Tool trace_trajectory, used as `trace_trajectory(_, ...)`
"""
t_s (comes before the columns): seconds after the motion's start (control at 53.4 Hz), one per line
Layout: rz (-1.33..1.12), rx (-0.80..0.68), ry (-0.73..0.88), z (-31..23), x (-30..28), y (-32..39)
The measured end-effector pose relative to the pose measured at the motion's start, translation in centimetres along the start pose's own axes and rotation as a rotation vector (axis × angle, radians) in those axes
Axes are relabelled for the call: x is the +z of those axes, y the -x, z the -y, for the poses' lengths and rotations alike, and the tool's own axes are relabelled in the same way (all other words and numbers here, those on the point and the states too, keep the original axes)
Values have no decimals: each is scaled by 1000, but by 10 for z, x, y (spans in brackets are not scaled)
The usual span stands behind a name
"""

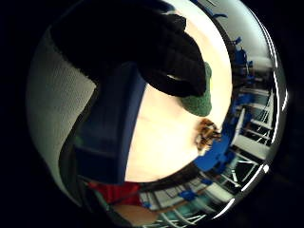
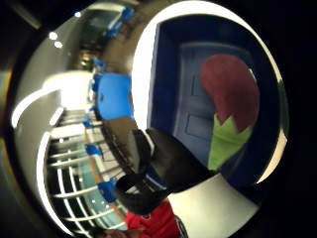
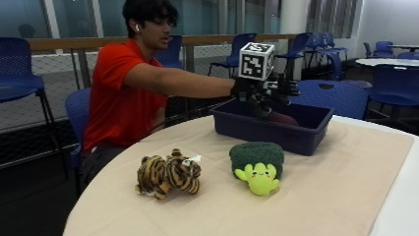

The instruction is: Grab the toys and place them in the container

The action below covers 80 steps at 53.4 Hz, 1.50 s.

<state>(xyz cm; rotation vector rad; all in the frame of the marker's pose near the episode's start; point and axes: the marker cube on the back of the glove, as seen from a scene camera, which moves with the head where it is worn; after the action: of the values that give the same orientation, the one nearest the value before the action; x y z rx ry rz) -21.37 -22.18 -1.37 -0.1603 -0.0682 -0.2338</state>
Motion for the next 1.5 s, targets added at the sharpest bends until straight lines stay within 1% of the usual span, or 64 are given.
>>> trace_trajectory(0.206, -16, 168, -46, -14, -21, -98)
trace_trajectory(0.337, 45, 243, -147, -17, -25, -154)
trace_trajectory(0.412, 56, 301, -125, -16, -21, -183)
trace_trajectory(0.524, -22, 360, -43, -7, -8, -211)
trace_trajectory(0.693, -84, 350, 77, 11, 17, -226)
trace_trajectory(0.899, -71, 354, 130, 31, 46, -233)
trace_trajectory(1.124, -188, 326, 210, 40, 59, -229)
trace_trajectory(1.236, -205, 320, 184, 40, 59, -225)
trace_trajectory(1.405, -259, 280, 54, 36, 56, -209)
trace_trajectory(1.499, -186, 244, 4, 28, 45, -190)
